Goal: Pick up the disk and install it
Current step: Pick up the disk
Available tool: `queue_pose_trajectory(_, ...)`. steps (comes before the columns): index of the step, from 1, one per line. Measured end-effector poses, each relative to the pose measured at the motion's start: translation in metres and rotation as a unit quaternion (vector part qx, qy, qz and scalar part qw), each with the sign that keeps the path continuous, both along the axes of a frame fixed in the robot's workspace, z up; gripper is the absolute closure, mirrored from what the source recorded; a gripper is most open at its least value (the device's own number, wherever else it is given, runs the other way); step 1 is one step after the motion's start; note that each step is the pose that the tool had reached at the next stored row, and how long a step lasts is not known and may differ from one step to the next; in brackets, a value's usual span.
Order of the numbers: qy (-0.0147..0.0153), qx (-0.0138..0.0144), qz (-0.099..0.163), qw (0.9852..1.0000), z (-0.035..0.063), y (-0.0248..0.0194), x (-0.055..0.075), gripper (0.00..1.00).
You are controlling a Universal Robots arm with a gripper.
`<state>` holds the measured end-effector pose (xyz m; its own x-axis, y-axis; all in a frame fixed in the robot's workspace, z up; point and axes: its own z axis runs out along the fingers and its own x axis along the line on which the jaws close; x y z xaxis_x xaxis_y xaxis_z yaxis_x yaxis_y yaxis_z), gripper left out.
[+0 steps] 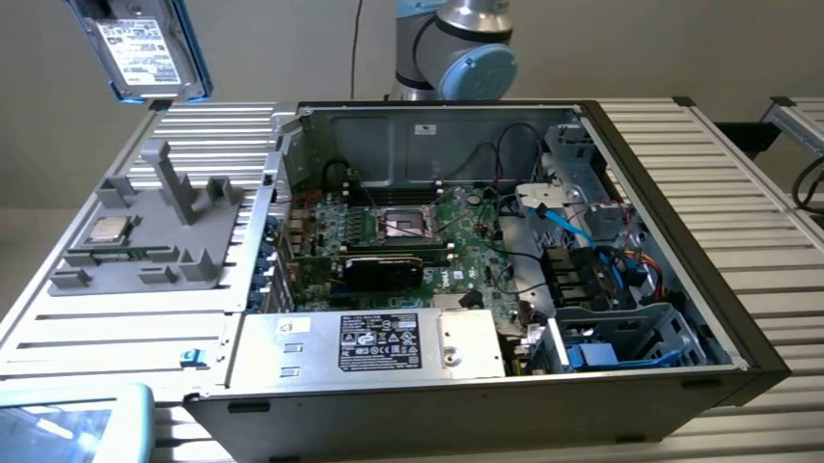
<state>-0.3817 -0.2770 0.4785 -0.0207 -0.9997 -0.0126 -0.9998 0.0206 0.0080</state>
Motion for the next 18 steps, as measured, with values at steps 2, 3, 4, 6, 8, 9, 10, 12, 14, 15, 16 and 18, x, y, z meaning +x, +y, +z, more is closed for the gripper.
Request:
queue_pose_trajectory(2, 0.0, 0.0, 0.0, 1.0, 0.0016, -0.002, 0.005, 0.63)
queue_pose_trajectory(3, 0.0001, 0.0, 0.0, 1.0, 0.0024, -0.0032, 0.007, 0.63)
queue_pose_trajectory(4, 0.0001, -0.0001, 0.0, 1.0, 0.0031, -0.0045, 0.009, 0.63)
queue_pose_trajectory(6, 0.0, -0.0001, 0.0, 1.0, 0.0044, -0.0071, 0.014, 0.63)
queue_pose_trajectory(8, 0.0, -0.0002, 0.0, 1.0, 0.0057, -0.0098, 0.018, 0.63)
queue_pose_trajectory(9, 0.0, -0.0002, 0.0, 1.0, 0.0064, -0.0112, 0.02, 0.63)
queue_pose_trajectory(10, -0.0001, -0.0001, 0.0, 1.0, 0.007, -0.0124, 0.023, 0.63)
queue_pose_trajectory(12, 0.0, -0.0002, 0.0, 1.0, 0.0086, -0.0148, 0.027, 0.63)
queue_pose_trajectory(14, 0.0, -0.0002, 0.0, 1.0, 0.0102, -0.0172, 0.032, 0.63)
queue_pose_trajectory(15, 0.0, -0.0002, 0.0, 1.0, 0.0109, -0.0183, 0.034, 0.63)
queue_pose_trajectory(16, 0.0, -0.0002, 0.0, 1.0, 0.0117, -0.0194, 0.036, 0.63)
queue_pose_trajectory(18, 0.0, -0.0002, 0.0, 1.0, 0.0132, -0.0215, 0.041, 0.63)
